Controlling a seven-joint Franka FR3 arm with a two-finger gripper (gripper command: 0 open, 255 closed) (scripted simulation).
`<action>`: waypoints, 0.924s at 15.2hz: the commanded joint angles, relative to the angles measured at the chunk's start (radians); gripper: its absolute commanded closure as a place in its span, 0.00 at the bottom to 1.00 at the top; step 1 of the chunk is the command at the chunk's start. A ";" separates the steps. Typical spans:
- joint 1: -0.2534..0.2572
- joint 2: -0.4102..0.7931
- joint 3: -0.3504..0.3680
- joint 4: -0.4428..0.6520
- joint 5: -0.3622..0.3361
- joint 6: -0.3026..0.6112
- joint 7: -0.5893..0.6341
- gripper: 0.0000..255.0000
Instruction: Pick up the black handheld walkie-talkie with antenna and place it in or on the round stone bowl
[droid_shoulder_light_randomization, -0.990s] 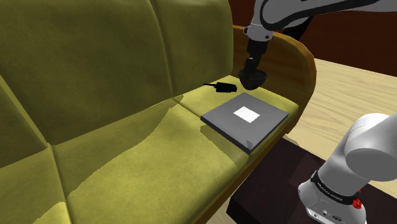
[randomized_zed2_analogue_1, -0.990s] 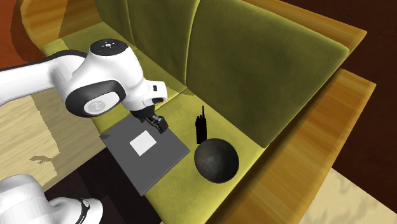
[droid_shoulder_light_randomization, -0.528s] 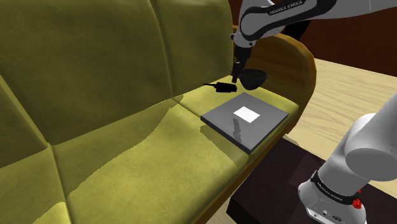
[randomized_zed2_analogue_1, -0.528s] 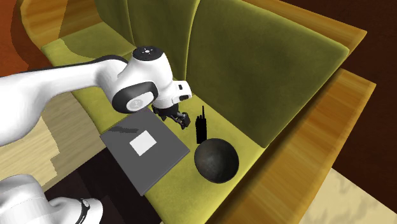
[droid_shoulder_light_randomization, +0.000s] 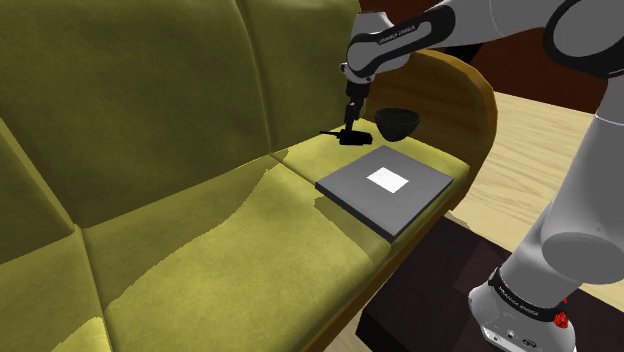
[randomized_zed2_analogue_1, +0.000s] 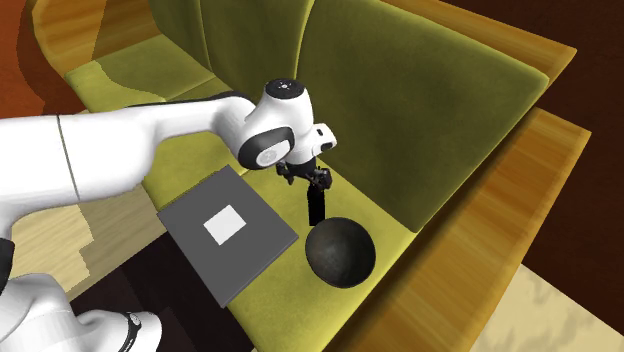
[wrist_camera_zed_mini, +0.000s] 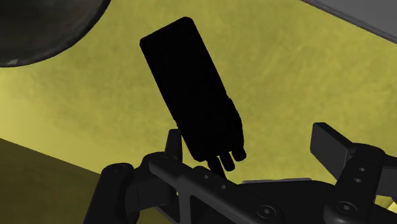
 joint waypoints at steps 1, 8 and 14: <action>-0.005 0.077 0.002 0.077 0.007 0.008 -0.027 0.00; -0.012 0.141 0.004 0.073 0.014 0.077 -0.040 0.00; -0.013 0.151 0.004 0.066 0.016 0.095 -0.041 0.00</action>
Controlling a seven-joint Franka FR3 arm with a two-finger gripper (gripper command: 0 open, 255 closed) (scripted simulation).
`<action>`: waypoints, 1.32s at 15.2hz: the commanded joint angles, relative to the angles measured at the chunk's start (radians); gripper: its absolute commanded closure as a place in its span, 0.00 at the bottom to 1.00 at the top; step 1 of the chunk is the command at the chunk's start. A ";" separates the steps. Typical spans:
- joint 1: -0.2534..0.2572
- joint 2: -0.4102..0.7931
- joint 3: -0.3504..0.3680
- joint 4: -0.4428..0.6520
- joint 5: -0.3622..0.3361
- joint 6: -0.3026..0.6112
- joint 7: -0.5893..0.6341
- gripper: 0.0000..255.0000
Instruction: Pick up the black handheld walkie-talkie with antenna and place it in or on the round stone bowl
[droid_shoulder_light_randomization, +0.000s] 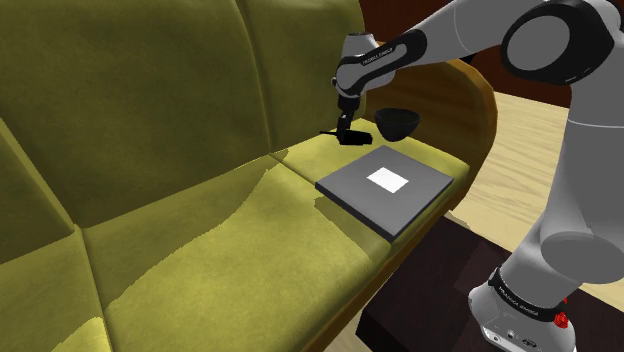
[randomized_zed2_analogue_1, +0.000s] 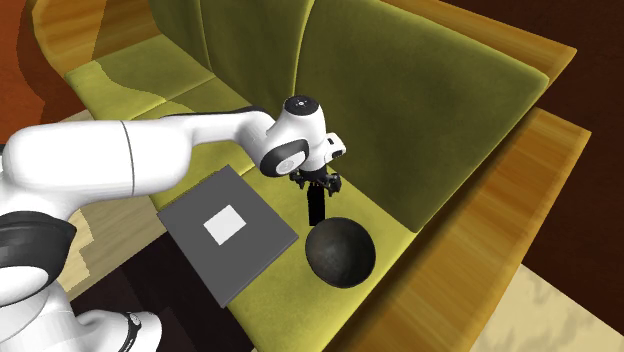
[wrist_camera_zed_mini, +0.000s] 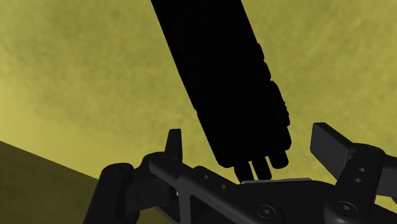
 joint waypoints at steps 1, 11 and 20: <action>0.000 0.000 0.000 -0.001 0.000 0.001 0.000 0.00; 0.000 0.000 0.000 -0.001 0.000 0.001 0.000 1.00; 0.001 -0.033 -0.002 0.049 -0.004 -0.082 -0.001 1.00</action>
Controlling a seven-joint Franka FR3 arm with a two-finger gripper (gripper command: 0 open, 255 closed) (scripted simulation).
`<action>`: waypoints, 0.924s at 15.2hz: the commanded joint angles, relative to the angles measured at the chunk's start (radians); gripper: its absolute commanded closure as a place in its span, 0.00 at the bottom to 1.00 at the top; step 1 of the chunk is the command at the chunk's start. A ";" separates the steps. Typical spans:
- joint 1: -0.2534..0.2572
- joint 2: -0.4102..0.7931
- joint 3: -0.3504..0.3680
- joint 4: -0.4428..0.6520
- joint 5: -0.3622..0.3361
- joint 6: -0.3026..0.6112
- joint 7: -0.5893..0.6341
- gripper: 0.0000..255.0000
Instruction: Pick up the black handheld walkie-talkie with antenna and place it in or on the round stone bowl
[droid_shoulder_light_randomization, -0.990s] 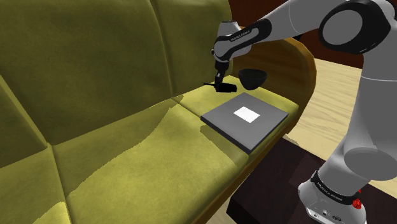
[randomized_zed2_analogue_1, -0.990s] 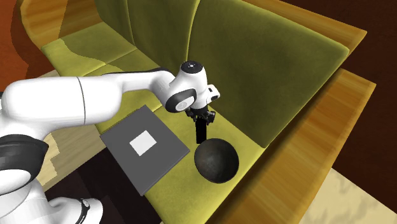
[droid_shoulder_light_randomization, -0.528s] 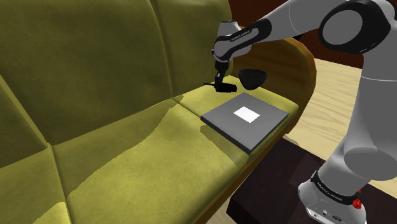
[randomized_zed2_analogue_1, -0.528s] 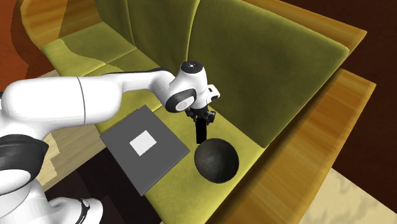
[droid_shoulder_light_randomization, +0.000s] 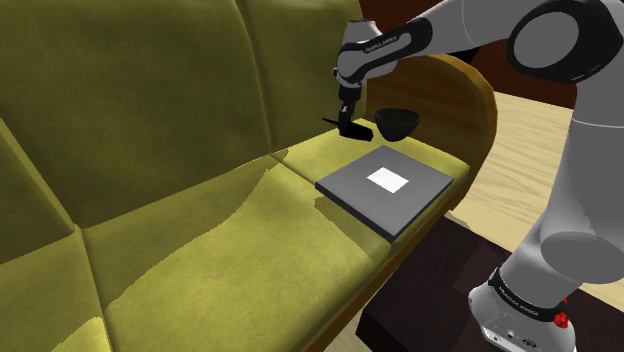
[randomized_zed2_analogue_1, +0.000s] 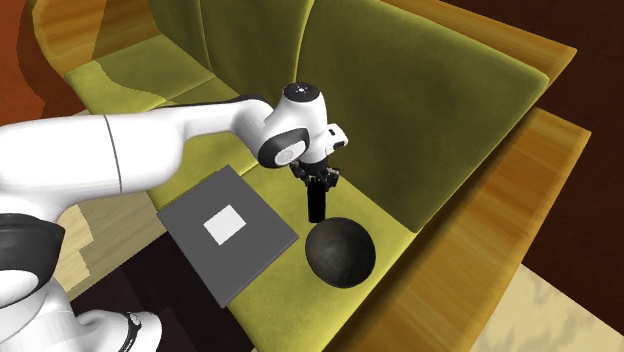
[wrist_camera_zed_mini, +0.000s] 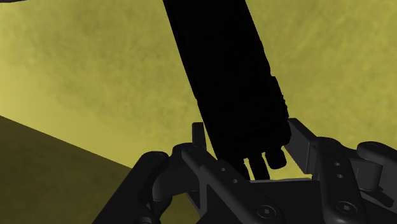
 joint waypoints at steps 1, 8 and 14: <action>0.001 -0.013 0.000 0.009 -0.002 -0.022 0.001 1.00; 0.002 -0.036 -0.001 0.073 -0.004 -0.108 -0.001 1.00; 0.002 -0.047 -0.002 0.138 -0.005 -0.185 -0.003 1.00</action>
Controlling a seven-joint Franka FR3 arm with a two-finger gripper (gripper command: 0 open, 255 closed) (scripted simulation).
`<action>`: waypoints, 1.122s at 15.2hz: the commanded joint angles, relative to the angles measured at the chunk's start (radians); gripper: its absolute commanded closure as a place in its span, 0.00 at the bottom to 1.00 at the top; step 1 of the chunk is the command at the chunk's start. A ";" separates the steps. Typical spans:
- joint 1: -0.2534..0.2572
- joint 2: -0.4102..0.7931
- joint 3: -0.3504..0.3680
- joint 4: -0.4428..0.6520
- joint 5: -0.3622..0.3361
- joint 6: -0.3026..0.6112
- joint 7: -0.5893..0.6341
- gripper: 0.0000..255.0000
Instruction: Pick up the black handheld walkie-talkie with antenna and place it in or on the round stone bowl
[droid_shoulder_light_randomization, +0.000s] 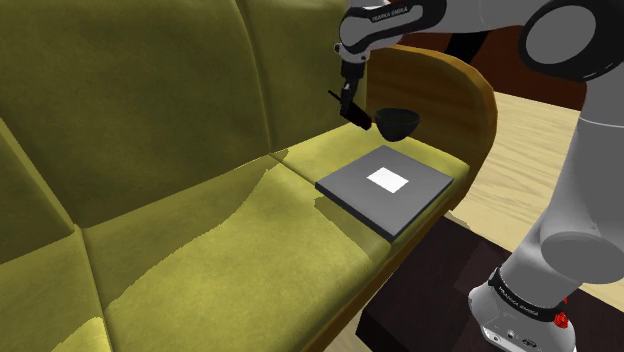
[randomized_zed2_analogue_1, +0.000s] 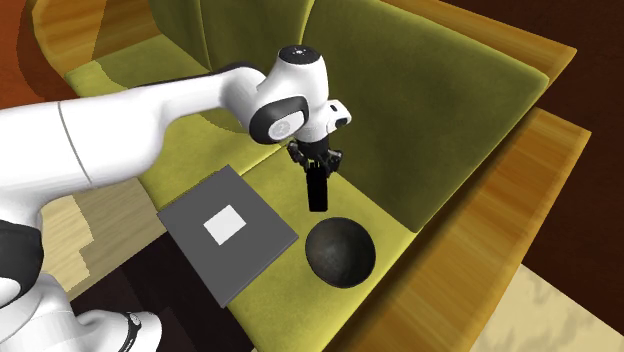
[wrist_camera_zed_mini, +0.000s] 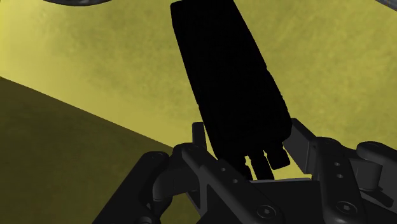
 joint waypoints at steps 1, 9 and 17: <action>0.000 -0.005 0.000 0.020 0.000 -0.025 -0.001 1.00; -0.002 -0.006 -0.001 0.127 0.001 -0.132 -0.006 1.00; -0.051 -0.058 -0.031 0.108 0.007 -0.162 -0.088 1.00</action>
